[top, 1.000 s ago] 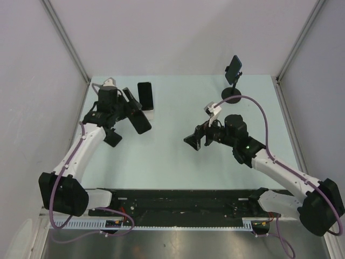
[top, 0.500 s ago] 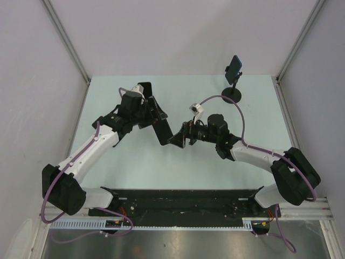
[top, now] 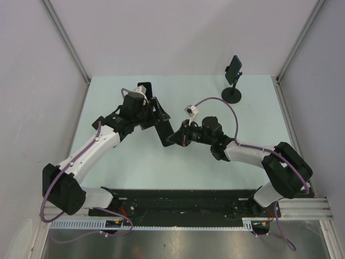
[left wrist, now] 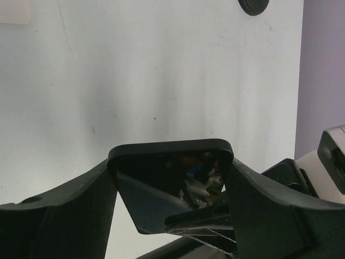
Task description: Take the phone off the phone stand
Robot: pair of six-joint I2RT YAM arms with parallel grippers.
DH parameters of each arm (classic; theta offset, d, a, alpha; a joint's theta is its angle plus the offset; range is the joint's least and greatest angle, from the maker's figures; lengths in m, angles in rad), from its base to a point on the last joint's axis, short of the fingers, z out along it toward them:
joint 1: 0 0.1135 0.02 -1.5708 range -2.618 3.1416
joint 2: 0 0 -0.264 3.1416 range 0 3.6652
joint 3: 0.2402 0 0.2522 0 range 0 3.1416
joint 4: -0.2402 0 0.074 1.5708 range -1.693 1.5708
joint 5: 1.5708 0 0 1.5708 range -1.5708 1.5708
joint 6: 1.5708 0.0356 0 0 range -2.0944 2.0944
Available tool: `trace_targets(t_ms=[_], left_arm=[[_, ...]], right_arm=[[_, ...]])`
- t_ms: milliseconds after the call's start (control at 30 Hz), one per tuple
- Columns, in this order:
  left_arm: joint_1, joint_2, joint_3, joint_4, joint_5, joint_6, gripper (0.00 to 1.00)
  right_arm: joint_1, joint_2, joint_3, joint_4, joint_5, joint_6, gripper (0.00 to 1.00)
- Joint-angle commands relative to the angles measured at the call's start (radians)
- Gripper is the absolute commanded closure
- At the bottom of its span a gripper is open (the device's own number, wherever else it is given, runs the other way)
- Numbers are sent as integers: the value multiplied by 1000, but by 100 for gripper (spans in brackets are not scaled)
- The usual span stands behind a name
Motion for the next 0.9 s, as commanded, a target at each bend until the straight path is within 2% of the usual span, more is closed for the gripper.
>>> trace_targets(t_ms=[0, 33, 100, 133, 200, 333, 467, 500, 567, 600, 733, 867], left_arm=[[-6, -43, 14, 41, -5, 19, 70], [-6, -46, 16, 41, -13, 45, 52], [-6, -64, 20, 41, -42, 79, 31], [-6, -75, 26, 41, -58, 115, 14], [-5, -112, 28, 41, -79, 154, 2], [-5, -207, 7, 43, -264, 267, 0], [-5, -335, -56, 43, -439, 358, 0], [-5, -358, -72, 44, -467, 372, 0], [-5, -437, -137, 55, -537, 403, 0], [-5, -466, -163, 61, -556, 409, 0], [-5, -610, -333, 121, -587, 439, 0], [-5, -679, -440, 170, -593, 473, 0]], right_arm=[[1, -48, 31, 2, 5, -22, 100], [-4, -68, 30, -16, 5, -28, 100], [-10, -91, 30, -85, 8, -48, 100], [-14, -118, 31, -113, 9, -54, 100], [-34, -145, 31, -200, 15, -77, 100], [-114, -206, 30, -375, 26, -107, 100], [-259, -254, 30, -553, 15, -150, 100], [-343, -251, 30, -605, -20, -158, 100], [-430, -241, 31, -656, -66, -161, 100], [-523, -223, 31, -679, -113, -157, 100], [-695, -148, 42, -699, -218, -132, 100], [-801, -57, 96, -765, -244, -187, 100]])
